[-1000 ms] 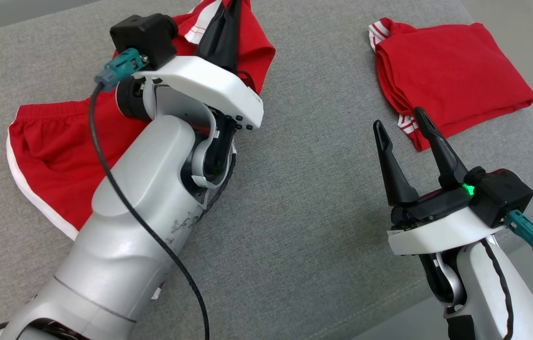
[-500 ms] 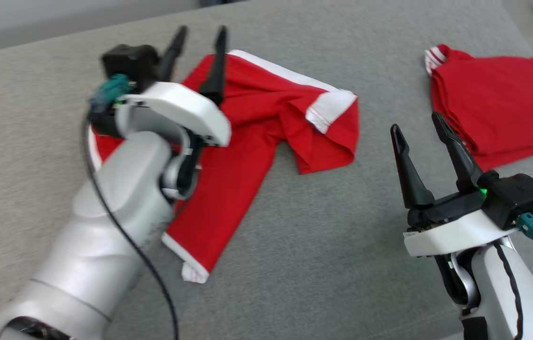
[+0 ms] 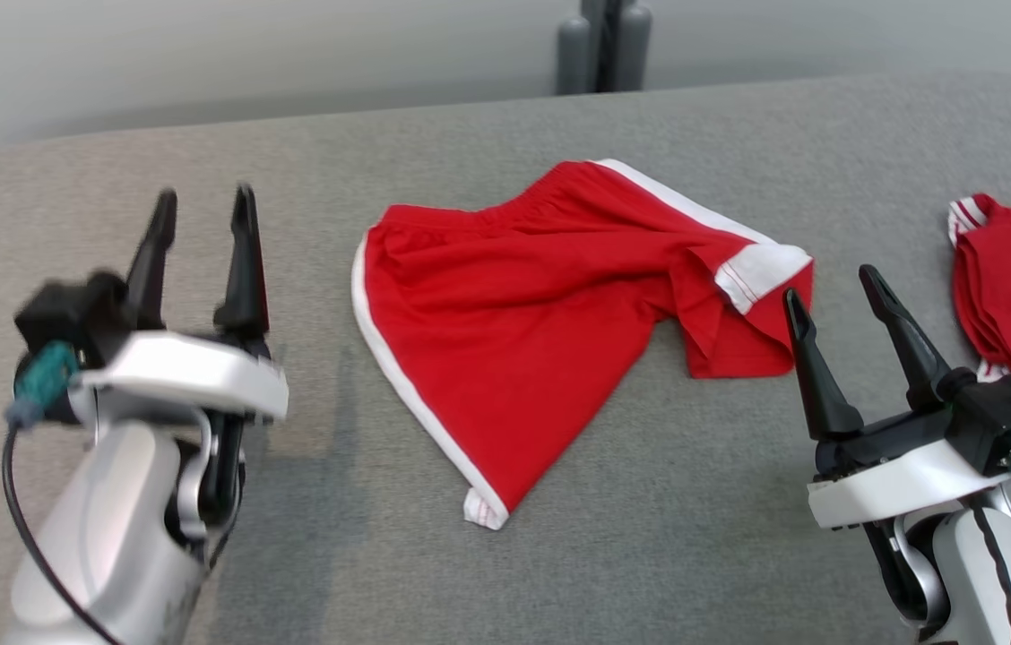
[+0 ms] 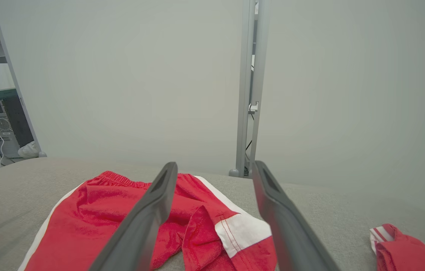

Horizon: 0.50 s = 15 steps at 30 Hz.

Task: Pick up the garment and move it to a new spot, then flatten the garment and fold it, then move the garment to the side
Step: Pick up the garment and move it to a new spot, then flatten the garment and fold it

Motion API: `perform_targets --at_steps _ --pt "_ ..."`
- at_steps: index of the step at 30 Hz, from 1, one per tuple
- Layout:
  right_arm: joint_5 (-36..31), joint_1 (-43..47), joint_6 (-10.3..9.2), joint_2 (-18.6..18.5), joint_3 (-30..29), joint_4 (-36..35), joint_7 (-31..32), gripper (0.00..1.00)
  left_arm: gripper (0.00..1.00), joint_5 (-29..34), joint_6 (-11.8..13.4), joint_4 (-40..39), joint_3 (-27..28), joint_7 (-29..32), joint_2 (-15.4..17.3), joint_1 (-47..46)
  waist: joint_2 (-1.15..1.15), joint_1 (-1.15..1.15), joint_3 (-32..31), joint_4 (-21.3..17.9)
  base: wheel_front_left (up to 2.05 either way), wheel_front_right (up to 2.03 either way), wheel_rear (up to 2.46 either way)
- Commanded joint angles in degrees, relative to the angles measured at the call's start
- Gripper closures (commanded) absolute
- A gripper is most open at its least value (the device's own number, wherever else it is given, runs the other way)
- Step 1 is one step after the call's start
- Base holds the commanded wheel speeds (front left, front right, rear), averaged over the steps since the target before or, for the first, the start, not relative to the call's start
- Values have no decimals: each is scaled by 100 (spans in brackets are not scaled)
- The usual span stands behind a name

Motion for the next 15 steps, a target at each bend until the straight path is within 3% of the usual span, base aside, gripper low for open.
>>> perform_targets --at_steps 1,8,15 --pt "15 68 -2 -32 -18 1 -26 0 0 92 -18 -97 67 -23 10 134 0 0 -152 173 0 0 0" --pt "36 168 -2 -11 16 27 -26 0 0 443 -295 -898 910 -22 -468 1332 0 0 -244 315 0 0 0" --pt "99 79 -2 -56 39 115 -26 0 0 978 -699 -953 1254 -23 -948 1831 0 0 -208 423 0 0 0"
